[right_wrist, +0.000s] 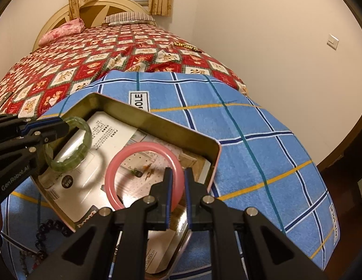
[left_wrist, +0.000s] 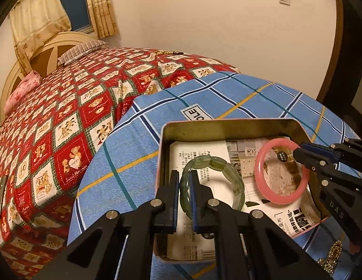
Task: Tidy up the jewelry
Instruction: 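Carry both bangles into the pink tin and open both tools, then move the right tool back to the pile and grasp the brown watch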
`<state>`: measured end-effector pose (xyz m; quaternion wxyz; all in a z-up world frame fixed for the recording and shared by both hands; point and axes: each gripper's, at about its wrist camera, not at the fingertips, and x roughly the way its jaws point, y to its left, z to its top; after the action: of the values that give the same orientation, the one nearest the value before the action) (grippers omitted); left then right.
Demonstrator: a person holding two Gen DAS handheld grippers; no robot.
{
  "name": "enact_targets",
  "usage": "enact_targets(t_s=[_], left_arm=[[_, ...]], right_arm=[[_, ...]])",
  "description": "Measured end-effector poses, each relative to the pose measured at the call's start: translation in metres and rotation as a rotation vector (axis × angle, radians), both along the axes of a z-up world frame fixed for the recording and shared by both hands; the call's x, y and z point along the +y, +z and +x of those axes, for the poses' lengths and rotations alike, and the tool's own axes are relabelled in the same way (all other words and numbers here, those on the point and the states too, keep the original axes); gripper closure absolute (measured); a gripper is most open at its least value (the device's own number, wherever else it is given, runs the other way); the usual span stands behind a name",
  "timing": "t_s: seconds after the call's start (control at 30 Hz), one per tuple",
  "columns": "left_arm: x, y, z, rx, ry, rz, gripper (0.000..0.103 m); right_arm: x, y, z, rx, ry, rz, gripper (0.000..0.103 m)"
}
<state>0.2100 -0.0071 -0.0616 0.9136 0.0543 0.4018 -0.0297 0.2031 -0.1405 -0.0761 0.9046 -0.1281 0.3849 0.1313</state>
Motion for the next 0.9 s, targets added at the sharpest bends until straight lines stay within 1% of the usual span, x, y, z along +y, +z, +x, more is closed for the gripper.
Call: enact_targets(t_s=[0.1, 0.23, 0.3, 0.33, 0.37, 0.4, 0.43, 0.47, 0.53, 0.57, 0.6, 0.7, 0.8, 0.87, 0.9], left_arm=[[-0.002, -0.003, 0.001, 0.011, 0.0, 0.005, 0.094], [-0.005, -0.002, -0.001, 0.009, 0.003, 0.015, 0.089], [-0.006, 0.001, -0.003, 0.006, 0.005, 0.019, 0.084], [-0.005, 0.003, -0.004, 0.004, 0.005, 0.016, 0.078], [-0.005, 0.006, -0.006, -0.004, 0.008, 0.011, 0.069], [-0.004, 0.01, -0.01, -0.017, 0.014, 0.007, 0.062], [-0.002, 0.013, -0.013, -0.027, 0.02, 0.003, 0.051], [-0.001, 0.016, -0.017, -0.04, 0.025, -0.003, 0.046], [0.002, 0.022, -0.026, -0.055, 0.03, -0.023, 0.046], [0.002, 0.024, -0.029, -0.056, 0.03, -0.024, 0.046], [0.003, 0.027, -0.037, -0.063, 0.035, -0.022, 0.046], [0.006, 0.031, -0.055, -0.076, 0.04, -0.048, 0.046], [0.009, 0.032, -0.073, -0.083, 0.047, -0.056, 0.046], [0.01, 0.031, -0.088, -0.092, 0.053, -0.056, 0.046], [0.011, 0.03, -0.095, -0.093, 0.056, -0.057, 0.046]], right_arm=[[-0.001, -0.002, 0.001, 0.007, -0.004, 0.0, 0.091], [-0.003, -0.003, 0.003, 0.012, -0.005, 0.019, 0.09], [-0.004, -0.001, 0.002, 0.0, -0.015, 0.024, 0.09], [-0.005, -0.001, 0.002, 0.001, -0.018, 0.029, 0.09], [-0.006, 0.0, 0.001, 0.004, -0.017, 0.037, 0.09], [-0.007, 0.001, -0.001, 0.002, -0.015, 0.04, 0.09], [-0.008, 0.002, -0.003, -0.004, -0.015, 0.039, 0.09], [-0.01, 0.004, -0.006, -0.007, -0.014, 0.044, 0.089], [-0.014, 0.006, -0.011, -0.009, -0.019, 0.06, 0.085], [-0.017, 0.008, -0.014, -0.011, -0.022, 0.07, 0.084], [-0.018, 0.009, -0.018, -0.014, -0.022, 0.078, 0.081], [-0.022, 0.011, -0.029, -0.029, -0.03, 0.077, 0.072], [-0.028, 0.013, -0.039, -0.033, -0.036, 0.099, 0.07], [-0.031, 0.015, -0.049, -0.039, -0.031, 0.101, 0.068], [-0.032, 0.015, -0.054, -0.041, -0.031, 0.099, 0.065]])
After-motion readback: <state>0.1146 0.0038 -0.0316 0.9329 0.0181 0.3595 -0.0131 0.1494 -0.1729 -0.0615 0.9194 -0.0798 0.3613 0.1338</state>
